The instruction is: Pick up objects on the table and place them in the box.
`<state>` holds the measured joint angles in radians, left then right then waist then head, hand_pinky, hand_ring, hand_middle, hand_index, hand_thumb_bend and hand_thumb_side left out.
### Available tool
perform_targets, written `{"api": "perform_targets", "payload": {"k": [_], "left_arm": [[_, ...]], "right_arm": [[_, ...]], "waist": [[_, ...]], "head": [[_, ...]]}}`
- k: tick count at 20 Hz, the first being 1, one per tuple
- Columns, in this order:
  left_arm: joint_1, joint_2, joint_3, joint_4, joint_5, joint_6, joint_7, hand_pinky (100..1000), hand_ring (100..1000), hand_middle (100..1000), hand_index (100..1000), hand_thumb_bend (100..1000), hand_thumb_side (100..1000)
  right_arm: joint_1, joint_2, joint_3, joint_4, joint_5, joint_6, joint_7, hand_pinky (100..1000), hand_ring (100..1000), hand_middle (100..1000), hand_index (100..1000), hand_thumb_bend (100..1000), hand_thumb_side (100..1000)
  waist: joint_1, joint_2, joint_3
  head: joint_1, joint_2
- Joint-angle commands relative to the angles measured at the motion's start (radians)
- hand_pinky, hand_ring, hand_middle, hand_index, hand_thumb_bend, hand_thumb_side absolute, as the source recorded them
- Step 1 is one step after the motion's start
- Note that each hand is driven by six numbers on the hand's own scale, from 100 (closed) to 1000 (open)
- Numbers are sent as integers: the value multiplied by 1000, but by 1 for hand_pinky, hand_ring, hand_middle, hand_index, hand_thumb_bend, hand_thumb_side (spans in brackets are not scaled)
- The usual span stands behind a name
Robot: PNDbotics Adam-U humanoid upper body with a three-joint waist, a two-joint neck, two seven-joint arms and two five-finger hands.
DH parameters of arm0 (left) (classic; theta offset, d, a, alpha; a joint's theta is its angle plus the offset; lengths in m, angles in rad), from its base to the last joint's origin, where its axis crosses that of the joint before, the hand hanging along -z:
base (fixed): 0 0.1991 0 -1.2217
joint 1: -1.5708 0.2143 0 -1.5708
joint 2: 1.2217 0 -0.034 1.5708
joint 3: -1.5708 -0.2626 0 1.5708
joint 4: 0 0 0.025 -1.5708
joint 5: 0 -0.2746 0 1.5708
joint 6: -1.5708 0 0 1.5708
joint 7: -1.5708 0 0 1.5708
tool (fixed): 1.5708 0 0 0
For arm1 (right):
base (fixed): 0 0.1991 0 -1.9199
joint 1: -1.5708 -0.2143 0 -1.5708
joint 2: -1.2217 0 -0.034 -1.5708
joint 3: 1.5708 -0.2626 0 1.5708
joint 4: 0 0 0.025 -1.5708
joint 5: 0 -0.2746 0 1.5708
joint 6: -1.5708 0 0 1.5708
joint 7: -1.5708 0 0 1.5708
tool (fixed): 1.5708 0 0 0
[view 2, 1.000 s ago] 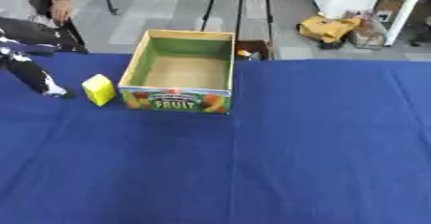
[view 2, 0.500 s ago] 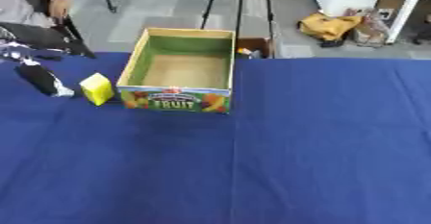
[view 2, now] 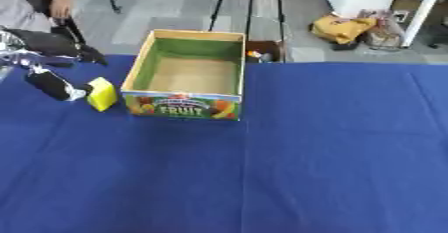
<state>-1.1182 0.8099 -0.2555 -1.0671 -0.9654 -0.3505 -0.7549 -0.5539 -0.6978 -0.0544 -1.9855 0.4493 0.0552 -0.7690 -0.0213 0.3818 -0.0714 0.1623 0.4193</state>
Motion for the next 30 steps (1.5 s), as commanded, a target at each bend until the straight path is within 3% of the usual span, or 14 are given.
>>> {"api": "perform_targets", "payload": {"k": [1,2,6,7,9,10,11,13,14,16,18,19,22,30], "left_arm": [[-24,26,2,-2,-14,-18,-51,850,934,971,1000,193,580],[-26,29,2,-5,-27,-17,-58,854,936,976,1000,215,584],[-32,30,-2,-15,-100,-35,-63,862,942,985,1000,455,608],[-33,28,-1,-11,-108,-39,-64,869,946,978,1000,639,650],[-37,23,7,1,-109,-32,-72,868,941,938,1000,860,744],[-40,21,15,9,-103,-15,-77,866,939,928,1000,881,784],[-43,19,23,14,-97,5,-82,864,936,918,1000,881,892],[-50,19,39,18,-90,51,-89,863,934,910,1000,871,980],[-52,20,46,20,-91,75,-90,862,932,903,1000,810,1000],[-52,20,58,27,-93,121,-89,859,928,895,1000,817,1000],[-49,21,65,37,-95,160,-88,848,917,881,1000,777,1000],[-48,22,66,41,-96,177,-88,840,911,874,1000,712,1000],[-45,21,67,50,-105,225,-84,820,900,859,1000,692,1000],[-40,3,90,97,-62,319,-65,799,903,849,962,611,1000]], "right_arm": [[-13,-18,-6,-15,-5,-4,-2,686,727,699,782,100,515],[-15,-18,-5,-15,-5,-5,-2,686,727,699,781,100,515],[-22,-15,-2,-15,-5,-5,-1,685,725,698,781,100,513],[-23,-14,-2,-15,-5,-4,-1,684,724,698,781,100,513],[-23,-12,-1,-15,-4,-2,1,684,724,697,781,100,512],[-23,-12,-1,-15,-4,-1,1,684,724,697,780,100,512],[-23,-11,-1,-15,-3,0,2,684,723,697,780,100,514],[-21,-11,-1,-15,-2,2,2,683,722,695,778,100,517],[-19,-11,-2,-15,-2,3,2,683,722,695,778,100,518],[-15,-10,-3,-15,-1,5,1,683,722,695,778,100,517],[-12,-10,-4,-15,-1,6,1,683,722,694,777,100,517],[-10,-10,-4,-15,-1,7,0,682,721,694,777,100,518],[-7,-9,-5,-15,0,9,0,682,721,694,777,100,521],[-5,-3,-8,-15,1,11,-4,681,721,693,776,100,530]], "waist": [[2,-18,1],[2,-17,1],[3,-14,0],[3,-13,0],[2,-13,0],[2,-12,0],[2,-12,0],[4,-13,1],[5,-14,2],[7,-17,4],[8,-20,6],[8,-21,7],[11,-26,9],[12,-32,5]], "head": [[-1,-14],[-1,-15],[0,-19],[0,-20],[0,-21],[-1,-20],[-1,-19],[-2,-16],[-3,-14],[-6,-10],[-8,-6],[-9,-4],[-10,1],[-6,2]]}}
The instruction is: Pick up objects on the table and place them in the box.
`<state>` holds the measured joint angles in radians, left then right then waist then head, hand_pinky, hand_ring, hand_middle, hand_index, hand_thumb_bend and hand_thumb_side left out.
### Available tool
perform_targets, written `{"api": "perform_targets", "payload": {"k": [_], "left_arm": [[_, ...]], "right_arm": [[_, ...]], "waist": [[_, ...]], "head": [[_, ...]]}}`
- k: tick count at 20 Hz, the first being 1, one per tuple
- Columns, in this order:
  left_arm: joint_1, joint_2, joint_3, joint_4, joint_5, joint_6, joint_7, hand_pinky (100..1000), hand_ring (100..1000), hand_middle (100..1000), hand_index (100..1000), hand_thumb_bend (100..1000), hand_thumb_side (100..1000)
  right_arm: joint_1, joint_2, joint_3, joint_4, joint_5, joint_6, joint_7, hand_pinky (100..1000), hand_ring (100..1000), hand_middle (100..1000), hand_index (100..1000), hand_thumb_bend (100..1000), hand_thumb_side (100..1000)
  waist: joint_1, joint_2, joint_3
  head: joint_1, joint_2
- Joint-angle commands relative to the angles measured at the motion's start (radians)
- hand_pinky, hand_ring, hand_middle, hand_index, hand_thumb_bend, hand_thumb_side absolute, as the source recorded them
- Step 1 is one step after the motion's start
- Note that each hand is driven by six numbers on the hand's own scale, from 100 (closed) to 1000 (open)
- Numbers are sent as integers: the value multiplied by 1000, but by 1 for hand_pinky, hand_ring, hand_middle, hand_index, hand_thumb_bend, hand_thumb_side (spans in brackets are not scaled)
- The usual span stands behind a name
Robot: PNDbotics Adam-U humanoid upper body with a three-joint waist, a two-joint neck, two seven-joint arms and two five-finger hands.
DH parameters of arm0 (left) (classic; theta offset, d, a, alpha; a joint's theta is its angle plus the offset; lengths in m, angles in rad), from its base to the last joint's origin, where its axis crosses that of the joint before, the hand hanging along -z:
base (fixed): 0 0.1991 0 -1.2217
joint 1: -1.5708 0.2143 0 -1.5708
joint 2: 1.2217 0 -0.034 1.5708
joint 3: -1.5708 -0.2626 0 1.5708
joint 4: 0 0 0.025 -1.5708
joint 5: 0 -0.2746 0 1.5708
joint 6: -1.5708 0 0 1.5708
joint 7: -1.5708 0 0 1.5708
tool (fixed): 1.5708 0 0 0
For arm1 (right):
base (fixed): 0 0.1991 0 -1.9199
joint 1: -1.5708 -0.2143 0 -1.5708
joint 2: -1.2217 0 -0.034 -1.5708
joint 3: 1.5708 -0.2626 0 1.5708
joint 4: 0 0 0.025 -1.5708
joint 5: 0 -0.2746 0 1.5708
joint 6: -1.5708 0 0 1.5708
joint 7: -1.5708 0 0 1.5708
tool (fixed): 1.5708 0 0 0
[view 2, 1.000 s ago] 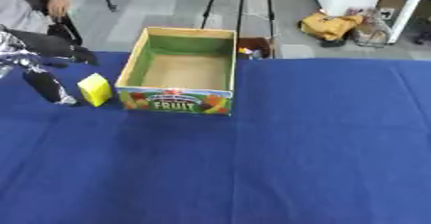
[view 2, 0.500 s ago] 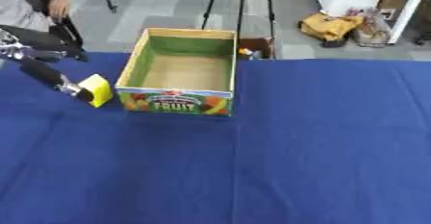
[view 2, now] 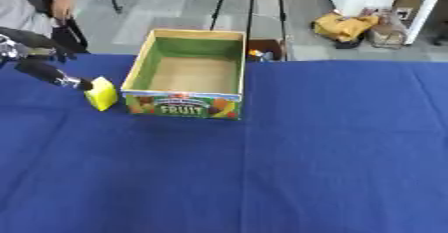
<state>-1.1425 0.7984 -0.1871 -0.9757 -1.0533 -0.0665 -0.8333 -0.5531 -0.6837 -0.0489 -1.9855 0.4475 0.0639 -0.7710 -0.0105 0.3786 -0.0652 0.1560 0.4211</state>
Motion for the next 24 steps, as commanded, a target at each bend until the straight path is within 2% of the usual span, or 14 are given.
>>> {"api": "perform_targets", "payload": {"k": [1,3,5,7,10,24], "left_arm": [[-16,12,22,9,31,55,28,800,904,850,962,608,1000],[-16,5,15,14,45,92,49,831,929,870,1000,603,980],[-17,-3,-2,22,47,117,40,852,944,880,1000,598,908],[-22,-15,-3,32,69,141,19,852,942,875,1000,605,886],[-29,-22,-13,42,68,179,-5,868,950,878,1000,567,841],[-48,-61,1,92,-32,241,11,868,943,856,991,534,881]], "right_arm": [[-5,-17,-14,-15,4,3,-3,681,721,693,776,100,530],[-5,-16,-15,-15,3,3,-4,681,720,692,776,100,534],[-6,-15,-14,-15,3,3,-4,680,720,692,775,100,536],[-7,-14,-14,-15,3,3,-4,680,720,692,775,100,536],[-8,-13,-14,-15,3,4,-5,680,719,691,775,100,540],[-14,-7,-14,-15,3,7,-8,677,715,689,773,100,543]], "waist": [[2,-29,-1],[3,-28,-2],[4,-27,-2],[4,-25,-3],[6,-22,-4],[10,-5,-13]], "head": [[0,0],[1,-1],[3,-1],[5,-3],[6,-6],[17,-15]]}}
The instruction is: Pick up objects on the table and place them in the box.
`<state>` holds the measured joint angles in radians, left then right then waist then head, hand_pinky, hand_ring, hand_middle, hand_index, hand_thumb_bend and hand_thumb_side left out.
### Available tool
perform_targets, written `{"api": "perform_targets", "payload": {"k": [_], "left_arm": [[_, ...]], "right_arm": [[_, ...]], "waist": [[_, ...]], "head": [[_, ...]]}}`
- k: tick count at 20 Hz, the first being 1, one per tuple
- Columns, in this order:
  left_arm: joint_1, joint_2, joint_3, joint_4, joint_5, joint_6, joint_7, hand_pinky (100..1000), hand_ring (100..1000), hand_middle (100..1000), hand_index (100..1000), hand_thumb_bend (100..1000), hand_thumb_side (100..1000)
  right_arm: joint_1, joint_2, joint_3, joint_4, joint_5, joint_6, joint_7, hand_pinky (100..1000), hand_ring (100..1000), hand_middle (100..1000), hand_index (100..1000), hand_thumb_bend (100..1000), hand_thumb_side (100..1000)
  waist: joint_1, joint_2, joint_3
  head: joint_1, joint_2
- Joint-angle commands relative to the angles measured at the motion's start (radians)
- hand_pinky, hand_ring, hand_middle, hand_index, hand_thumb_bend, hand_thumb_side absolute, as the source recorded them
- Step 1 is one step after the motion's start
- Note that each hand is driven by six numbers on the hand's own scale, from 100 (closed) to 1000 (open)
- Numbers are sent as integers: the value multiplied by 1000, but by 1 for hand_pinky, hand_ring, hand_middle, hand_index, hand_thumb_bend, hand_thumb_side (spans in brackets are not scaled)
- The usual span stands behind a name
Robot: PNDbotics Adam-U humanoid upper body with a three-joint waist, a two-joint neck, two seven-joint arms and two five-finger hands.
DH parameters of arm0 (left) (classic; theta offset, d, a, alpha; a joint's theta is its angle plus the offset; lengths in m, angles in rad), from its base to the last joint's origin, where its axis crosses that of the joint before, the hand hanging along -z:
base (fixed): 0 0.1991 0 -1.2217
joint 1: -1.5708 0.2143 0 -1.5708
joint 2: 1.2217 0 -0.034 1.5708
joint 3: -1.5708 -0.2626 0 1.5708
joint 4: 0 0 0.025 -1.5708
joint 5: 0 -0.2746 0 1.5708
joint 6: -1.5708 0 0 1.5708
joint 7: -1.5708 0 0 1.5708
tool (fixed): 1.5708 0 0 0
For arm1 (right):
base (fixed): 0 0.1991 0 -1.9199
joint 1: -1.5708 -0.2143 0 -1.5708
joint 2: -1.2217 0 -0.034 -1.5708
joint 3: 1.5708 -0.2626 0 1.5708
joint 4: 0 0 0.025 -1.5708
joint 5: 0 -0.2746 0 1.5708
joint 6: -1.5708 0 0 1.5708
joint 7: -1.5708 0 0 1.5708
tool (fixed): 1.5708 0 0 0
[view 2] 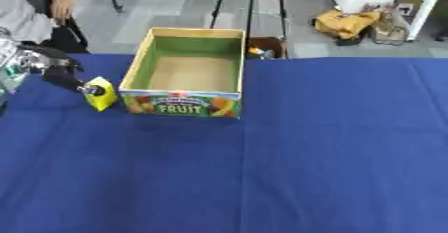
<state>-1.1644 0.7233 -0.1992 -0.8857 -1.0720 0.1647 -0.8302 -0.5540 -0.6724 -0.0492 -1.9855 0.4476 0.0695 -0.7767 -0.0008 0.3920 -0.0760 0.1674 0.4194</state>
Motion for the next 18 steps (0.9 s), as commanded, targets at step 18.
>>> {"api": "perform_targets", "payload": {"k": [18], "left_arm": [[-28,-8,40,58,-66,23,54,862,934,836,963,468,872]], "right_arm": [[-23,-10,-15,-15,4,5,-4,675,712,687,772,100,542]], "waist": [[-2,6,-12]], "head": [[21,-39]]}}
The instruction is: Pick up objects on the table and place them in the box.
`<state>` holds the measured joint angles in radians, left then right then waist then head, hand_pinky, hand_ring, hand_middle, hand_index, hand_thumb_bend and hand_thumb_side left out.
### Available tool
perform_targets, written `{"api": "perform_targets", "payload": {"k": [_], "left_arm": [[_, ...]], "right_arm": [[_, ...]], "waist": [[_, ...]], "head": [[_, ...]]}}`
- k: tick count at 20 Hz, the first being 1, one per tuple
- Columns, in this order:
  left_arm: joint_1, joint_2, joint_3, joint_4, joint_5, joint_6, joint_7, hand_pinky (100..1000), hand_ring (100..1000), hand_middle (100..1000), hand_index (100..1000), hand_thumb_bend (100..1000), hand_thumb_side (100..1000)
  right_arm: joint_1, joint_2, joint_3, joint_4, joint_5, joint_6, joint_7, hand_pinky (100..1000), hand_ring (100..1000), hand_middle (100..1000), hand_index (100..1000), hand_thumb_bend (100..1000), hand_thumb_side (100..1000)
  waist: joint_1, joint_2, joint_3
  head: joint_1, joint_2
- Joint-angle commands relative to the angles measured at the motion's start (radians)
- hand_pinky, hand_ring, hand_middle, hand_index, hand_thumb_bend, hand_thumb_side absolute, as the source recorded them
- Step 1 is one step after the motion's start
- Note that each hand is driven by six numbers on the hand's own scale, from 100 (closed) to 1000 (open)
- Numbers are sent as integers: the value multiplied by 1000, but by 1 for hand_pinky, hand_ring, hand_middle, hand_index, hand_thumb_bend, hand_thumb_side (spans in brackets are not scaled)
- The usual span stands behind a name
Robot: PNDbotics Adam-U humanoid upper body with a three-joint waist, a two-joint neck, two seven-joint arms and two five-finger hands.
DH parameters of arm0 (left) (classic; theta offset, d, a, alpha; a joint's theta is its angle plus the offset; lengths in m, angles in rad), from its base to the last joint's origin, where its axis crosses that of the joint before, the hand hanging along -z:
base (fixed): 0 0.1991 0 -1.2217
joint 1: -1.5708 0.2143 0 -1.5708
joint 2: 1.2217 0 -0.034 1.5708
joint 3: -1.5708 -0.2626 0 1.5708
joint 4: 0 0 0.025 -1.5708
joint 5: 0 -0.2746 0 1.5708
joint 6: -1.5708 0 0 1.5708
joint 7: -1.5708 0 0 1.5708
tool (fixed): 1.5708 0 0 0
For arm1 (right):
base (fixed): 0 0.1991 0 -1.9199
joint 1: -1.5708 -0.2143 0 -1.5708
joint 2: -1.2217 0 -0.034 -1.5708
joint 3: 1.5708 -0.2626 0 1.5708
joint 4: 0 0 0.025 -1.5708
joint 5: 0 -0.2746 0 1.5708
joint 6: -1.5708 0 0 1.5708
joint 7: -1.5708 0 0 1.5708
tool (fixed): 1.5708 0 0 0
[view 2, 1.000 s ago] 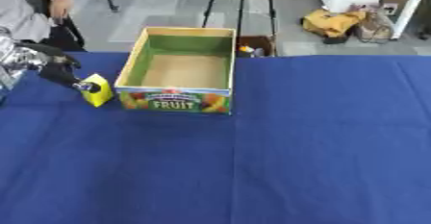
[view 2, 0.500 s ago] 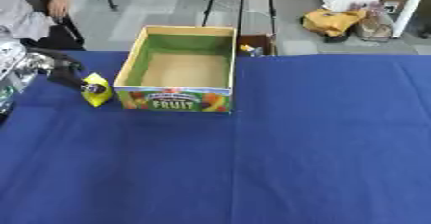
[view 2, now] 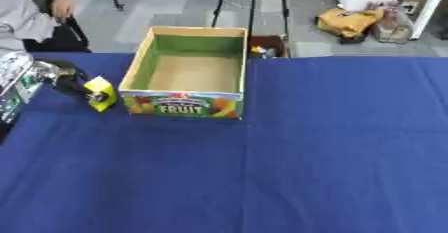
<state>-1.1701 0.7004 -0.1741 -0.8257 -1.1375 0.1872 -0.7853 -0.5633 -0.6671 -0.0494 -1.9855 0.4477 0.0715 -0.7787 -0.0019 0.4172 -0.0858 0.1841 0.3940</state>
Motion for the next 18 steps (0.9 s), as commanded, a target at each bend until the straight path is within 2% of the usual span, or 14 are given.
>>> {"api": "perform_targets", "payload": {"k": [1,12,18], "left_arm": [[-22,14,16,0,3,1,11,861,933,833,959,462,873],[-27,3,19,13,7,3,27,855,902,783,913,419,871],[-31,-1,20,16,3,7,33,833,857,718,852,326,874]], "right_arm": [[-15,-15,-14,-15,4,3,-2,675,712,687,773,100,542],[-18,-12,-15,-15,4,5,-3,673,710,686,772,100,542],[-17,-11,-15,-15,4,8,-4,671,709,686,772,100,543]], "waist": [[-1,-17,-3],[-2,-7,-5],[-1,-9,-4]], "head": [[6,-15],[8,-21],[7,-21]]}}
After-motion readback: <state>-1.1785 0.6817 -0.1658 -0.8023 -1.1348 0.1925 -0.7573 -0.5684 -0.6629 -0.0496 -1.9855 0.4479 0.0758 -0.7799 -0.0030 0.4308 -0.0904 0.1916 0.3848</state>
